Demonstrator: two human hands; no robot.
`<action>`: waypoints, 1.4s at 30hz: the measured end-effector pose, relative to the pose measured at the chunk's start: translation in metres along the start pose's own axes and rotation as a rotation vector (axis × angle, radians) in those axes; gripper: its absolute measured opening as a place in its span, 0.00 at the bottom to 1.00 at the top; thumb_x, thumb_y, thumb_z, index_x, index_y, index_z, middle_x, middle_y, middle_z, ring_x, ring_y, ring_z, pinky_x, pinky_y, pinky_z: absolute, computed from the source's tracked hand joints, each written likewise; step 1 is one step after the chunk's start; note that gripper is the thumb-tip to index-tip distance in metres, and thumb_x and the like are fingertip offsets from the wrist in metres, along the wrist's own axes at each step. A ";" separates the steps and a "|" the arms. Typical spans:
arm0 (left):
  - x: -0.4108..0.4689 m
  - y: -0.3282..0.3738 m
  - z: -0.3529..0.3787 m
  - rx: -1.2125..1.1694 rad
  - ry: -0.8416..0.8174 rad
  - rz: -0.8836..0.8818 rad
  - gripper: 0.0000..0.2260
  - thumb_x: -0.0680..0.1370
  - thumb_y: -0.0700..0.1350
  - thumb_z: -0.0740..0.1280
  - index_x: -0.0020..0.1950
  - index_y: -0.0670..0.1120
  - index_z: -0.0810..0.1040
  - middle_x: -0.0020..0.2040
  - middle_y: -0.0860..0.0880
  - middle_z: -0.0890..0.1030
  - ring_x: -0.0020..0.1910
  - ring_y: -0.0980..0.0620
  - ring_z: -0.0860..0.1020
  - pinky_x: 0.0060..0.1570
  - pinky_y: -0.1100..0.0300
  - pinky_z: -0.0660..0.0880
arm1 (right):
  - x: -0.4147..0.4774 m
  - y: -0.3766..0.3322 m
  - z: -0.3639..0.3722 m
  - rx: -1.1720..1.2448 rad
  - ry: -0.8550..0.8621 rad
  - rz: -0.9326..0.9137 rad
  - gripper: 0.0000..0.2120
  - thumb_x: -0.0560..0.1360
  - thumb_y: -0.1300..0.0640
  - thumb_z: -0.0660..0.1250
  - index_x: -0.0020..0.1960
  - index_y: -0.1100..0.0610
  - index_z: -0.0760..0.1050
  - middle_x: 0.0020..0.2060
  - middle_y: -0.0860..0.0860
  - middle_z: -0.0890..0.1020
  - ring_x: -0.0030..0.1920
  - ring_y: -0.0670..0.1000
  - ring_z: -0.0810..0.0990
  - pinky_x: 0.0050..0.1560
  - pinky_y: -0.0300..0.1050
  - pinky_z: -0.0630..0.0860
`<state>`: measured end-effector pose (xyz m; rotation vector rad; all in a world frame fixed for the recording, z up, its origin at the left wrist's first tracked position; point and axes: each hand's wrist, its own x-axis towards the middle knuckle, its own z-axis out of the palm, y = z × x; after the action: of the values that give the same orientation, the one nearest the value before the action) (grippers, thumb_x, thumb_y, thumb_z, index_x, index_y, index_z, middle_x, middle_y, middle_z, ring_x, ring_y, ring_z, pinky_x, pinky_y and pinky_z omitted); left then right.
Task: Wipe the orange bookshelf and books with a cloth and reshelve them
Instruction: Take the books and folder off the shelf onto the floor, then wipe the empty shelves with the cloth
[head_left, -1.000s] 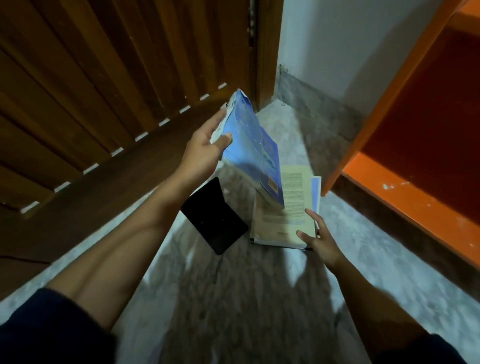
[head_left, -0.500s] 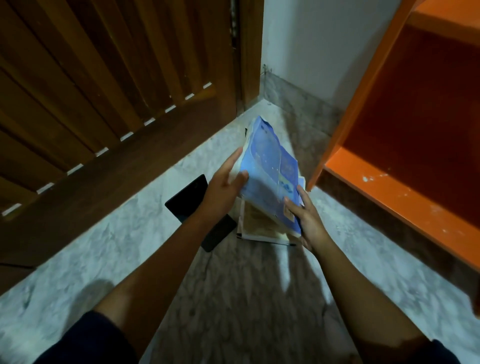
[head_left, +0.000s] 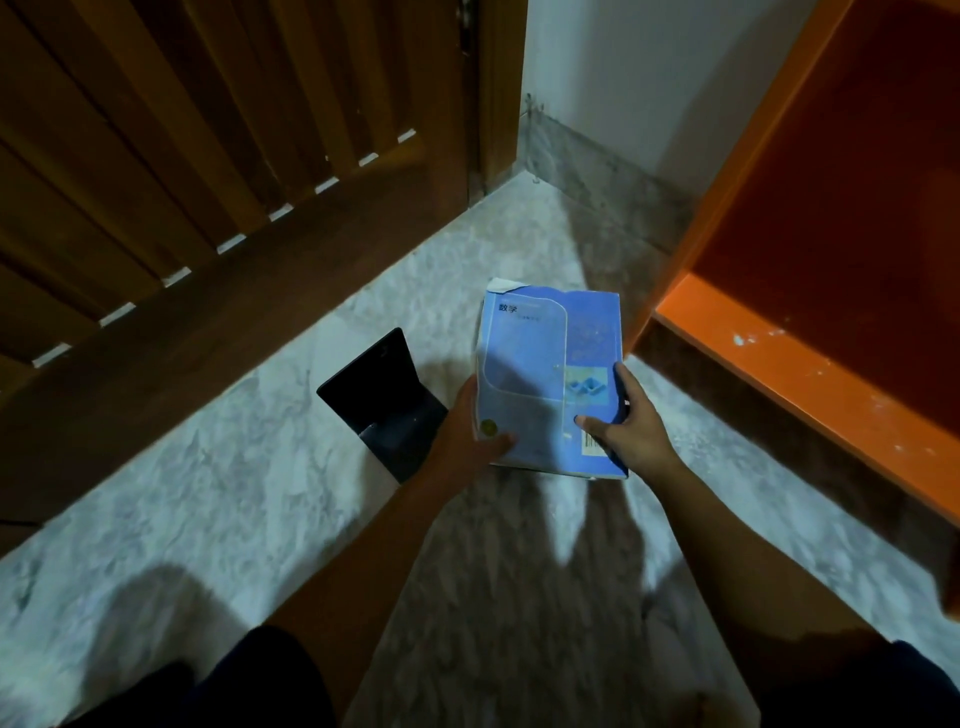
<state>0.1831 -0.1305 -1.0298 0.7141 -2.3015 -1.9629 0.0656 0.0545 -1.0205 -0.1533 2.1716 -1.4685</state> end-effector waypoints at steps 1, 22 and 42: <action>0.003 -0.002 0.001 0.047 -0.001 0.001 0.36 0.65 0.47 0.74 0.69 0.46 0.62 0.63 0.47 0.72 0.60 0.54 0.74 0.53 0.64 0.75 | 0.000 -0.001 0.001 -0.030 0.012 0.008 0.41 0.69 0.67 0.74 0.76 0.55 0.56 0.71 0.52 0.68 0.69 0.53 0.69 0.67 0.52 0.69; -0.098 0.338 -0.052 0.957 -0.384 -0.044 0.23 0.80 0.50 0.61 0.70 0.38 0.65 0.69 0.39 0.68 0.66 0.41 0.68 0.63 0.52 0.66 | -0.183 -0.299 -0.097 -0.656 -0.168 0.075 0.22 0.75 0.56 0.68 0.67 0.60 0.70 0.67 0.58 0.71 0.67 0.56 0.69 0.64 0.44 0.64; -0.301 0.766 0.047 1.027 -0.780 0.628 0.25 0.77 0.53 0.64 0.70 0.42 0.67 0.71 0.41 0.66 0.70 0.42 0.65 0.67 0.52 0.65 | -0.529 -0.562 -0.314 -0.619 0.598 0.196 0.21 0.75 0.55 0.68 0.65 0.61 0.72 0.63 0.59 0.73 0.65 0.57 0.71 0.61 0.43 0.66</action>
<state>0.1927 0.0965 -0.2372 -0.9171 -3.2988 -0.7286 0.2713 0.2814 -0.2454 0.3225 2.9667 -0.7428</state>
